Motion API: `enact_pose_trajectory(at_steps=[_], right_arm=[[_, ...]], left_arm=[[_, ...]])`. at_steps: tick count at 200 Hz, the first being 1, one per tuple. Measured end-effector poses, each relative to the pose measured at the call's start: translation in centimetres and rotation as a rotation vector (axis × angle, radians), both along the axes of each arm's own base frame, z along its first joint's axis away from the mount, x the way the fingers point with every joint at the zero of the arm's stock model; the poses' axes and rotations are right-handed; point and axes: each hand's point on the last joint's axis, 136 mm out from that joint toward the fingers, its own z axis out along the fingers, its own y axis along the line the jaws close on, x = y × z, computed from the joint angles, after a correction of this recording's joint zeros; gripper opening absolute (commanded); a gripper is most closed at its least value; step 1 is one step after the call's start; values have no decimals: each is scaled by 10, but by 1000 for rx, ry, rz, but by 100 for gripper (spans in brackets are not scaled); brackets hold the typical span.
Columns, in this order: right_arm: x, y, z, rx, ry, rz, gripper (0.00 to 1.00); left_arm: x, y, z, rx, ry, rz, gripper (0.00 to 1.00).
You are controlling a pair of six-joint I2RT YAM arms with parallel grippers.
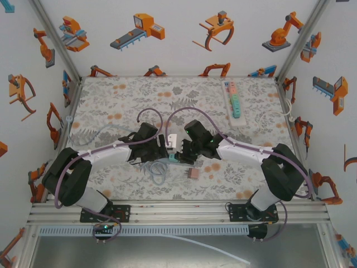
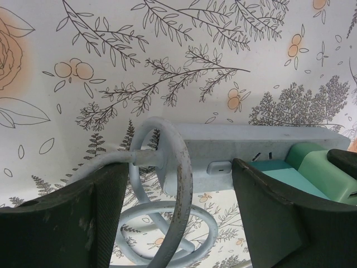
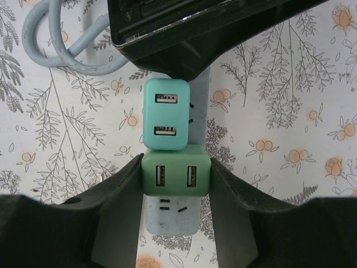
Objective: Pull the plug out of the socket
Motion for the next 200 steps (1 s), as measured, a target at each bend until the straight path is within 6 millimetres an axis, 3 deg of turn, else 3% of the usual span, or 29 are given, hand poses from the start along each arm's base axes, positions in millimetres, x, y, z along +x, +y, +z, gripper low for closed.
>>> enact_pose_trajectory(at_steps=[101,200], right_arm=[[7,-2,4,28,56,-73,10],[5,-10,9,32,-4,-52,9]], left_arm=[[7,-5,2,-22,-27,1,70],[12,-11,2,-44,-38,14,70]])
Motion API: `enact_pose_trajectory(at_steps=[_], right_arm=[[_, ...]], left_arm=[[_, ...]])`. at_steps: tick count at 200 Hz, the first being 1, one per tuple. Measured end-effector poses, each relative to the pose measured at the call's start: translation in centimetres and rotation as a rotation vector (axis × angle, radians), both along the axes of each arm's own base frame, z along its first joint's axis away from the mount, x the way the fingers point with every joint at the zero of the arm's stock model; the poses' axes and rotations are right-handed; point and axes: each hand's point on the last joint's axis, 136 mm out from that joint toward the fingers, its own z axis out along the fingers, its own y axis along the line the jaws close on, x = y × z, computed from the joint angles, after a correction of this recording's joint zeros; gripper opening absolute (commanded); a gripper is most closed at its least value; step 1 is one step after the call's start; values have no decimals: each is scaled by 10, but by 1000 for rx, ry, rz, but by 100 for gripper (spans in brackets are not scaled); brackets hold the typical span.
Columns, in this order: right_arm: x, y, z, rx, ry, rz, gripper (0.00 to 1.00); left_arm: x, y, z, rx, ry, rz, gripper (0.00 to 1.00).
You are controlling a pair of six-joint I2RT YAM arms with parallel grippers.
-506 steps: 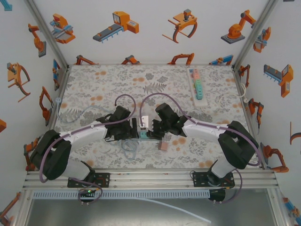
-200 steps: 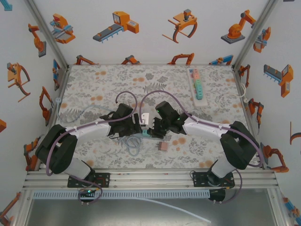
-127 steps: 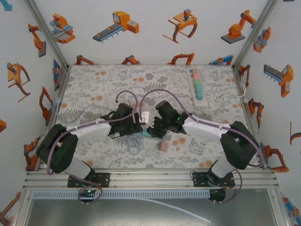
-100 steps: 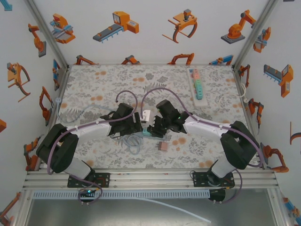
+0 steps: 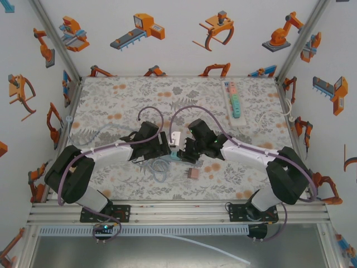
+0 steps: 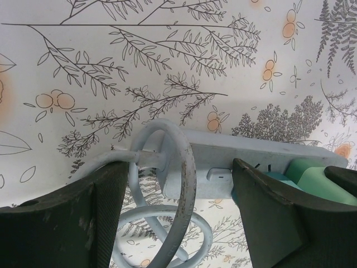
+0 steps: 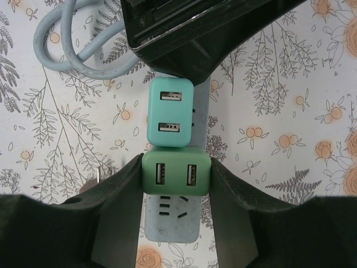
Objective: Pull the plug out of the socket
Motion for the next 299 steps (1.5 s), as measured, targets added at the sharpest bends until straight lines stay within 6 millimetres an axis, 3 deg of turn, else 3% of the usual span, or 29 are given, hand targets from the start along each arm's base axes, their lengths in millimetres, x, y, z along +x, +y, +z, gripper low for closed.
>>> enact_pose_trajectory(at_steps=[68,88,192,299], right_arm=[[1,-8,-10,-54,-6,-17,9],[2,-9,-11,-52,6,-31,9],[5,-11,-9,-16,52,-79,8],[2,-16,-5,-20,25,-61,8]], left_arm=[[-4,-14,0,60,-35,-19,69],[-7,-15,-2,66,-40,-5,60],[-7,-16,0,93,-65,39,47],[-5,-18,0,84,-70,46,41]])
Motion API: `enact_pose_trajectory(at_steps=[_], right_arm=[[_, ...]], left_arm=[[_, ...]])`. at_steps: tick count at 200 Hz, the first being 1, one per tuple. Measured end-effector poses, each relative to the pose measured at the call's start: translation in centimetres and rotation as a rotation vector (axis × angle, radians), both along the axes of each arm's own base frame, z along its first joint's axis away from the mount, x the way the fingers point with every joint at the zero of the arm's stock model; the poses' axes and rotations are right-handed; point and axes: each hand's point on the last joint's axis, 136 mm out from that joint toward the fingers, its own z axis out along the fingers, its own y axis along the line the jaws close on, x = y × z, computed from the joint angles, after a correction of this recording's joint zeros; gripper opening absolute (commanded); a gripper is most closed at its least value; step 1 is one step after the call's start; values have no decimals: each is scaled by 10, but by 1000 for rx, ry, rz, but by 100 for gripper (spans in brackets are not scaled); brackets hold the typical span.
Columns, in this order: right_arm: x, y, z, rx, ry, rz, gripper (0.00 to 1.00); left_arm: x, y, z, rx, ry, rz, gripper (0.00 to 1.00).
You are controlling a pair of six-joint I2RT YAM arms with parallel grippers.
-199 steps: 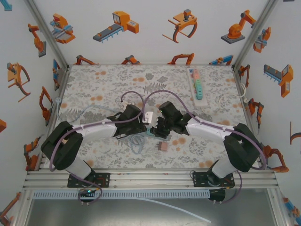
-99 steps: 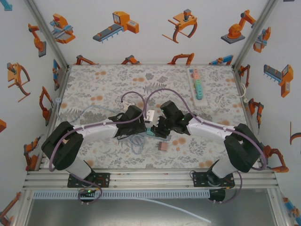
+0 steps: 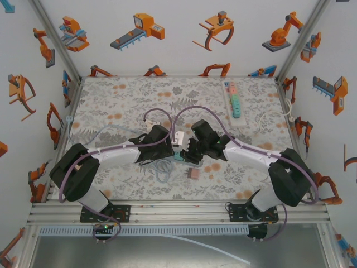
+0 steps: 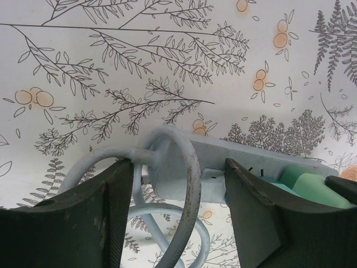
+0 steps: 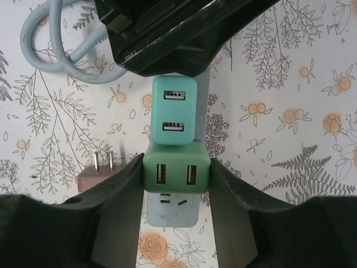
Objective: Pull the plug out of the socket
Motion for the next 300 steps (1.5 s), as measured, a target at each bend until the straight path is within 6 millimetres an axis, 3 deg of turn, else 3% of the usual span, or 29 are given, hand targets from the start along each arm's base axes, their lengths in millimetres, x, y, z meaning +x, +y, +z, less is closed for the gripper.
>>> enact_pose_trajectory(at_steps=[55,101,146,162,189,205,219,230,246,300], right_arm=[[0,-2,3,-4,-10,1,8],[0,-2,4,-4,-10,3,2],[-1,-1,16,10,1,-14,0],[-2,2,31,48,-12,-6,0],[2,13,84,175,-100,15,0],[3,13,104,224,-144,12,13],[3,13,110,247,-159,7,36],[1,11,107,249,-155,0,52],[-3,8,97,229,-132,5,59],[-9,-3,45,66,46,-22,55]], left_arm=[[1,-1,0,-7,-6,0,41],[1,-1,0,-10,-8,0,40],[1,-2,0,-14,-12,0,39],[2,-2,0,-15,-13,0,39],[2,-2,0,-16,-14,0,39],[2,-2,0,-17,-15,0,39],[2,-2,0,-17,-15,0,39],[2,-2,0,-17,-15,0,39],[2,-2,0,-18,-16,1,39],[2,-2,0,-18,-16,1,38]])
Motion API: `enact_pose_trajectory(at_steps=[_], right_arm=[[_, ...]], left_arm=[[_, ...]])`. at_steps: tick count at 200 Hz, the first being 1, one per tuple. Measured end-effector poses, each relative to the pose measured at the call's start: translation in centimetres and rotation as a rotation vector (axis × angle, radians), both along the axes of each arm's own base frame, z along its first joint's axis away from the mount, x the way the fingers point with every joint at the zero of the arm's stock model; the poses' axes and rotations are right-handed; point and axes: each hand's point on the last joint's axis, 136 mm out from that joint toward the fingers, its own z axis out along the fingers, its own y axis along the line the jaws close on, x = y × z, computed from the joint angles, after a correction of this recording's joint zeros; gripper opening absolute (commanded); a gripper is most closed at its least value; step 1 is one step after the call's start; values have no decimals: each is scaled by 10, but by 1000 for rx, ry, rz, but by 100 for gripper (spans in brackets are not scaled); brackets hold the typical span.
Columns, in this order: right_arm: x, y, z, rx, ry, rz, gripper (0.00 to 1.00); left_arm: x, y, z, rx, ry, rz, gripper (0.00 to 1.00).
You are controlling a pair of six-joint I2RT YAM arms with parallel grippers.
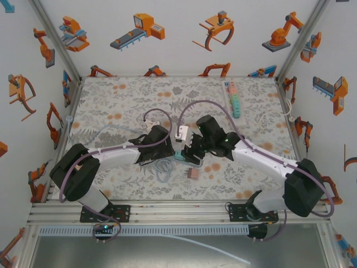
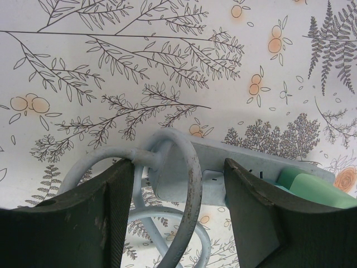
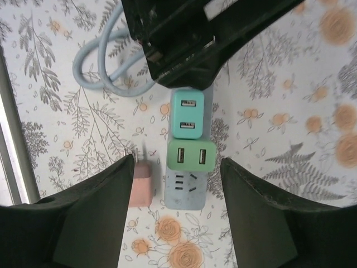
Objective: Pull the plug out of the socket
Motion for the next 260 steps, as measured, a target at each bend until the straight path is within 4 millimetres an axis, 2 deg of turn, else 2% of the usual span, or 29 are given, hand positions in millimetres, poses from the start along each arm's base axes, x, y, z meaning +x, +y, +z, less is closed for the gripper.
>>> enact_pose_trajectory(at_steps=[31,78,120,161,217,260], right_arm=[[10,3,-26,-57,88,-36,52],[20,10,-37,-50,85,-51,49],[18,9,-48,-58,94,-41,57],[13,2,-62,-83,91,-32,54],[21,6,-60,-60,51,-42,47],[21,8,-64,-60,55,-39,47]], left_arm=[[0,0,0,0,0,1,38],[0,0,0,-2,-1,0,37],[0,0,0,-2,-2,1,37],[0,0,0,-2,-2,1,37],[0,0,0,-3,-2,1,37],[0,0,0,-2,-2,1,37]])
